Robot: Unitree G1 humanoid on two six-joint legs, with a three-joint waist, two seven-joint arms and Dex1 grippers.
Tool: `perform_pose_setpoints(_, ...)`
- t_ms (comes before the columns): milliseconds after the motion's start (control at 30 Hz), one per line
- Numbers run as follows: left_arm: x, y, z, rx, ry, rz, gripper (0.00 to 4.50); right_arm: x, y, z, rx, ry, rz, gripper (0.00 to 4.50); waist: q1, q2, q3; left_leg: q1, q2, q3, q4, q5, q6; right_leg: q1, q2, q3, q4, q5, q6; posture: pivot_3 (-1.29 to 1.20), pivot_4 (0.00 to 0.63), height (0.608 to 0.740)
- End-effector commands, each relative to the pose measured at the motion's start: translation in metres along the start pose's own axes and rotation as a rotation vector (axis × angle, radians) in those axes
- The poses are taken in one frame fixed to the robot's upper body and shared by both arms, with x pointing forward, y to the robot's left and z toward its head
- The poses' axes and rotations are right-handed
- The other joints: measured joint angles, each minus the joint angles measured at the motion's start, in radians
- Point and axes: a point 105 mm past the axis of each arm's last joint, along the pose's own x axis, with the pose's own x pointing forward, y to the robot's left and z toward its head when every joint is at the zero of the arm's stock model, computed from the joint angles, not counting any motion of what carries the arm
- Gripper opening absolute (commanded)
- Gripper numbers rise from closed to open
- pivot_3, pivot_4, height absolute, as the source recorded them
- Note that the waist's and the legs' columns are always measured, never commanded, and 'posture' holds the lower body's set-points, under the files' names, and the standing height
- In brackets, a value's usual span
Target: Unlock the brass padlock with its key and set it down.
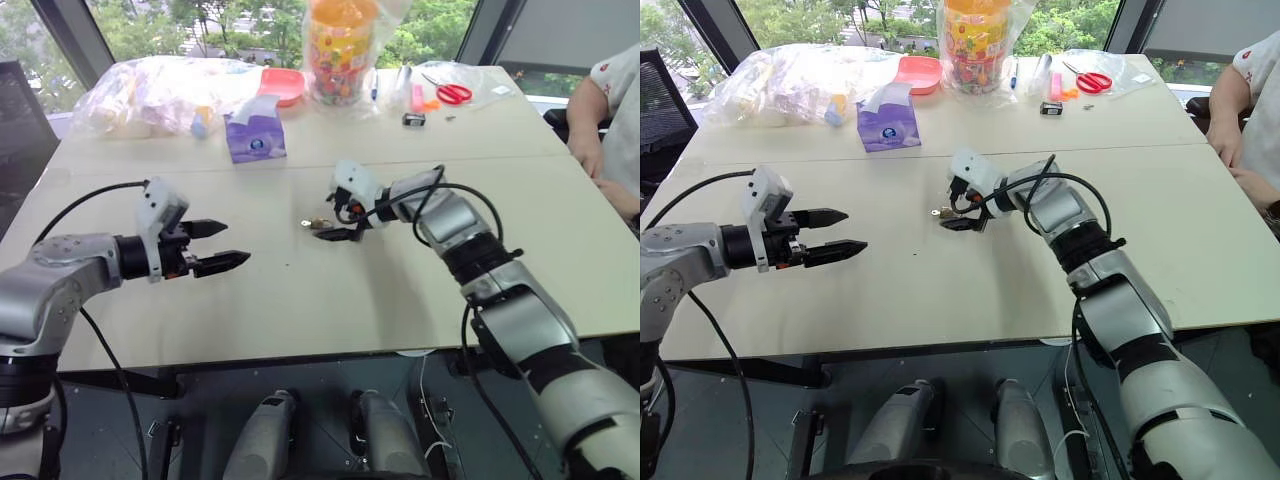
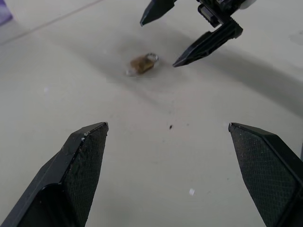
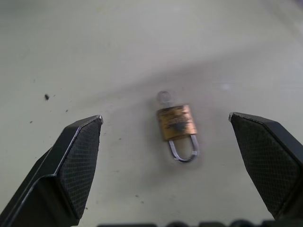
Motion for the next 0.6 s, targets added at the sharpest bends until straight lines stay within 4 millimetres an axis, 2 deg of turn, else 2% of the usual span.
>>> perform_pose_setpoints(33,-0.004,-0.001,0.007,0.033,-0.056,0.033,4.22,0.003,-0.006,0.019,-0.049,-0.033,-0.002,4.5,-0.001,0.0,0.0,0.0,0.0,0.0,0.0,0.0,0.0,0.0,0.0,0.0,0.0,0.0,0.0,0.0,0.15,0.74)
perform_pose_setpoints(200,-0.003,-0.004,0.0,0.012,-0.077,0.06,4.22,0.013,-0.008,0.012,-0.038,0.009,-0.019,4.5,0.0,0.0,0.0,0.0,0.0,-0.001,0.0,0.001,-0.006,-0.002,0.002,0.001,0.004,0.0,-0.001,0.0,0.15,0.74)
perform_pose_setpoints(467,-0.003,-0.003,-0.004,0.008,-0.08,0.08,4.22,0.018,-0.007,-0.008,0.015,0.063,-0.034,4.5,-0.002,0.0,0.0,0.001,0.001,-0.001,0.001,0.002,-0.008,-0.004,0.002,0.003,0.01,0.0,-0.001,0.0,0.15,0.74)
perform_pose_setpoints(600,0.0,-0.002,-0.004,0.01,-0.082,0.077,4.22,0.022,-0.005,-0.008,0.028,0.048,-0.04,4.5,-0.002,0.0,0.0,0.005,0.001,-0.001,0.0,0.002,-0.009,-0.003,0.002,0.003,0.014,-0.001,-0.002,0.0,0.15,0.74)
